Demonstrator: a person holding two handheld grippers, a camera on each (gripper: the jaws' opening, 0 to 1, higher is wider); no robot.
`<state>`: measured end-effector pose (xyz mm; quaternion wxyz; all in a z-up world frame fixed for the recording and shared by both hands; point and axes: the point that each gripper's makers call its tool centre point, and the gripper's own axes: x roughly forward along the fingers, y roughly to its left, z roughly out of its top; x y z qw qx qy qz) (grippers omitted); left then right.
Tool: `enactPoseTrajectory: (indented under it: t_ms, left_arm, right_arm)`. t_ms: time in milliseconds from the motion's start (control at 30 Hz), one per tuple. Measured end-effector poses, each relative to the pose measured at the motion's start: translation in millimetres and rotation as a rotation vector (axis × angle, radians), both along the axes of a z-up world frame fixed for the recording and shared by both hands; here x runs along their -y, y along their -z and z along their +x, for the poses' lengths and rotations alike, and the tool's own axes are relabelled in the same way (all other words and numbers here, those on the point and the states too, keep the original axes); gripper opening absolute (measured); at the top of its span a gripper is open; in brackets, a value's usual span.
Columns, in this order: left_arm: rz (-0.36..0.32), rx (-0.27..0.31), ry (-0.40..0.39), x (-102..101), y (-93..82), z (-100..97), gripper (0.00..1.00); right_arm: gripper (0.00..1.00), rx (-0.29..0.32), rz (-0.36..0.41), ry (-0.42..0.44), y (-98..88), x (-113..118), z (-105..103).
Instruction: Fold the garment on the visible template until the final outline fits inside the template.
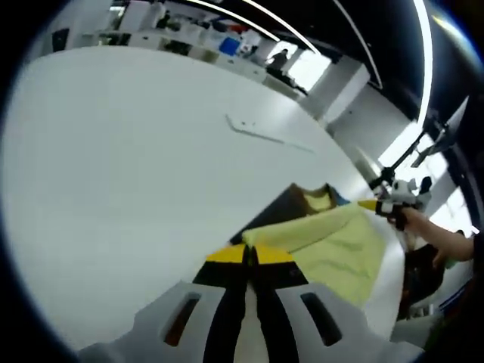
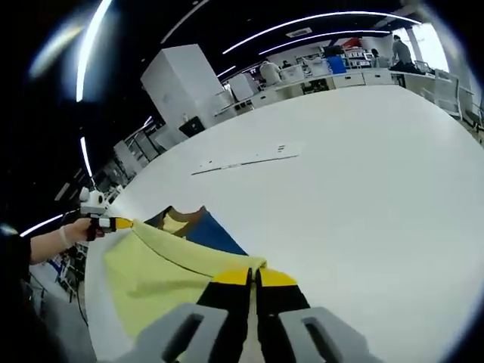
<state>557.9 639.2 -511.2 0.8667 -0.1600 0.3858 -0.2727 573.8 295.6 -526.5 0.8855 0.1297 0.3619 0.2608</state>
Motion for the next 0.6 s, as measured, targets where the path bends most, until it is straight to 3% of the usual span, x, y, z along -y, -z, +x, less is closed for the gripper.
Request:
enactPoseTrajectory:
  t_ms: [133,200,267,433,600]
  left_arm:
    - [0.045,0.023,0.027,-3,4.5,5.9,0.00]
    - [0.074,0.081,0.071,-3,0.3,9.0,0.00]
    - [0.119,0.087,0.092,-7,1.8,8.5,0.01]
    - [0.149,0.132,0.128,-17,-3.8,14.6,0.01]
    - [0.247,0.213,0.204,-25,-8.5,19.3,0.13]
  right_arm:
    - [0.00,0.011,-0.017,-0.021,-0.2,0,0]
    - [0.00,0.019,-0.021,-0.030,-1.6,1,0]
    - [0.01,0.047,-0.054,-0.057,-3.1,4,2]
    - [0.15,0.083,-0.100,-0.097,-12.4,7,-1]
    - [0.16,0.125,-0.164,-0.160,-19.3,11,-5]
